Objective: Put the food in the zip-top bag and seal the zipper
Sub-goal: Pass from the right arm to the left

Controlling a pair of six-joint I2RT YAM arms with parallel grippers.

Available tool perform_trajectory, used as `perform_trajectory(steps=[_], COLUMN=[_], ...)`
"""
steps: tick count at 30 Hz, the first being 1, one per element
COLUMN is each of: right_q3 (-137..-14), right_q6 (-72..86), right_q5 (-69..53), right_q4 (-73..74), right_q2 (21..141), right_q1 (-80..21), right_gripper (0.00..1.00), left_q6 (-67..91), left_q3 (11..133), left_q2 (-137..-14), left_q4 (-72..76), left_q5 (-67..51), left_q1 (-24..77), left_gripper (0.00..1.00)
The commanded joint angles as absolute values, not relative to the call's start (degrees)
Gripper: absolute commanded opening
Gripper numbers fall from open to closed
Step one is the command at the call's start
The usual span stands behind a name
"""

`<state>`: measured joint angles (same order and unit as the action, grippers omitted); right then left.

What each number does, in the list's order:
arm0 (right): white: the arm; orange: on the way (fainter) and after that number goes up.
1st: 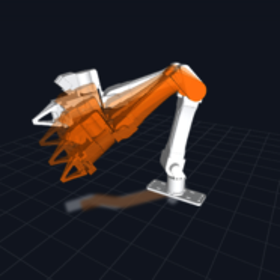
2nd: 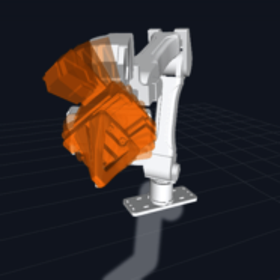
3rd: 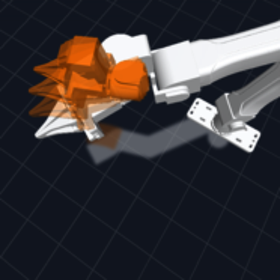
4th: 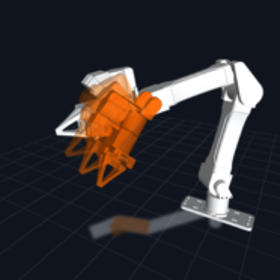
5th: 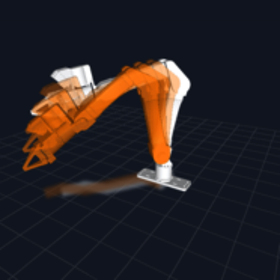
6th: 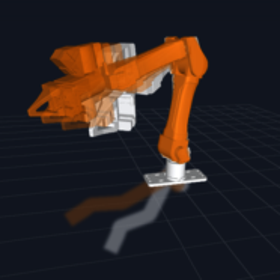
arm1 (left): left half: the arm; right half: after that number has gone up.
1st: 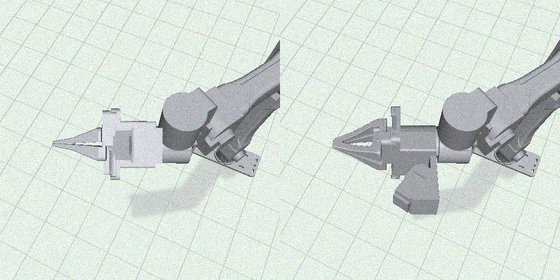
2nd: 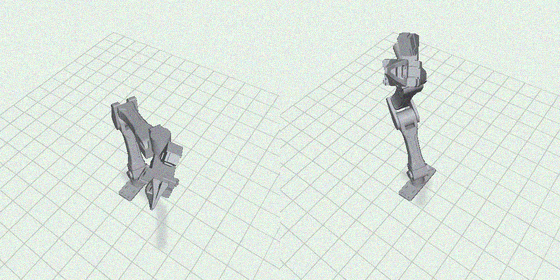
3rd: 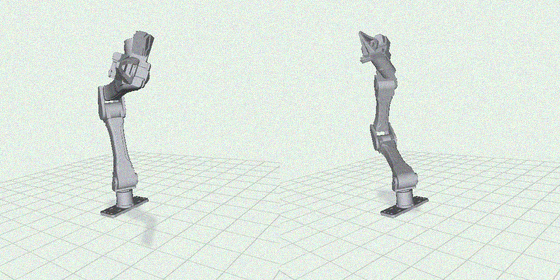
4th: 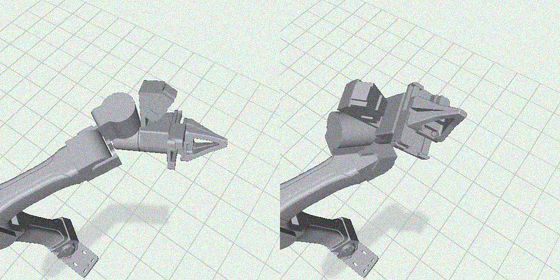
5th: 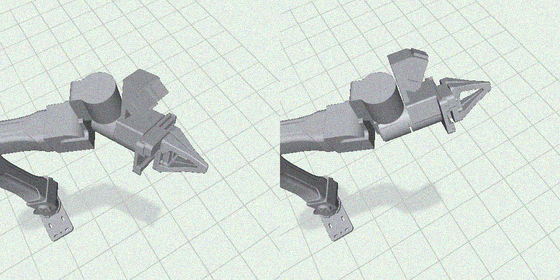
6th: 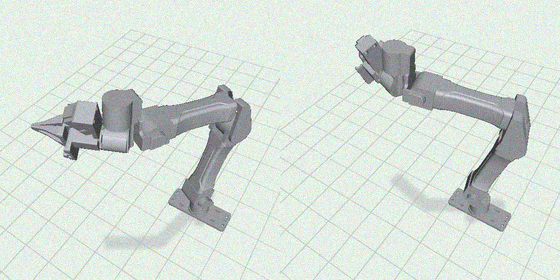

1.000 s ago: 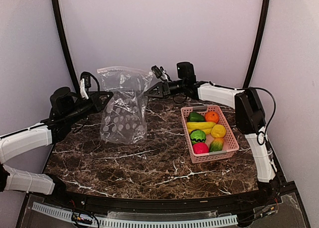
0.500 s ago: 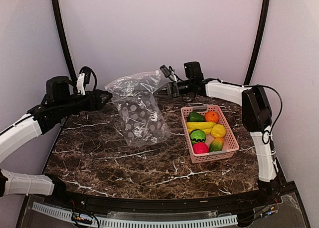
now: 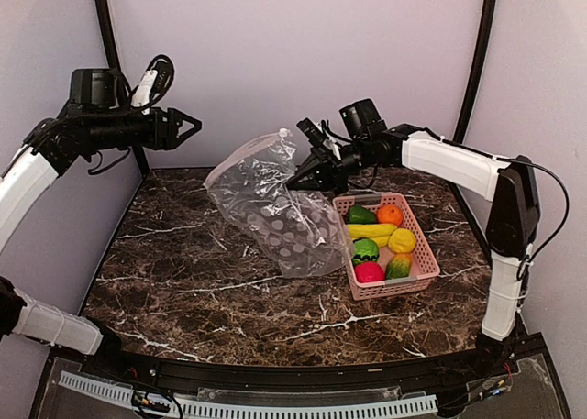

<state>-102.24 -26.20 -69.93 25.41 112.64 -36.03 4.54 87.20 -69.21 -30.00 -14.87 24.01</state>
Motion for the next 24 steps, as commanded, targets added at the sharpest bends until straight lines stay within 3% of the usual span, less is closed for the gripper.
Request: perform_trajectory(steps=[1, 10, 16, 21, 24], right_q3=[-101.98, -101.74, -102.04, -102.32, -103.29], right_q6=[-40.75, -42.9, -42.02, -42.01, -42.01], right_q5=[-66.65, -62.91, -62.92, -63.62, -64.37], right_q4=[39.02, 42.98, 43.0, 43.26, 44.23], right_q2=[109.45, 108.03, 108.48, 108.26, 108.49], right_q1=[-39.03, -41.76, -41.87, -41.92, -42.0], right_gripper=[0.0, 0.0, 0.0, 0.0, 0.0], left_q6=[-3.03, -6.67, -8.17, -6.79, -5.64], left_q3=[86.29, 81.08, 79.82, 75.98, 75.22], left_q2=[-70.92, -69.08, -68.09, -67.69, -68.19], left_q4=[-37.32, -36.98, -43.34, -42.2, -39.73], left_q5=[-20.69, -34.37, -37.23, -34.93, -33.33], left_q1=[24.17, 24.17, 24.26, 24.26, 24.26], left_gripper=[0.65, 0.67, 0.68, 0.56, 0.54])
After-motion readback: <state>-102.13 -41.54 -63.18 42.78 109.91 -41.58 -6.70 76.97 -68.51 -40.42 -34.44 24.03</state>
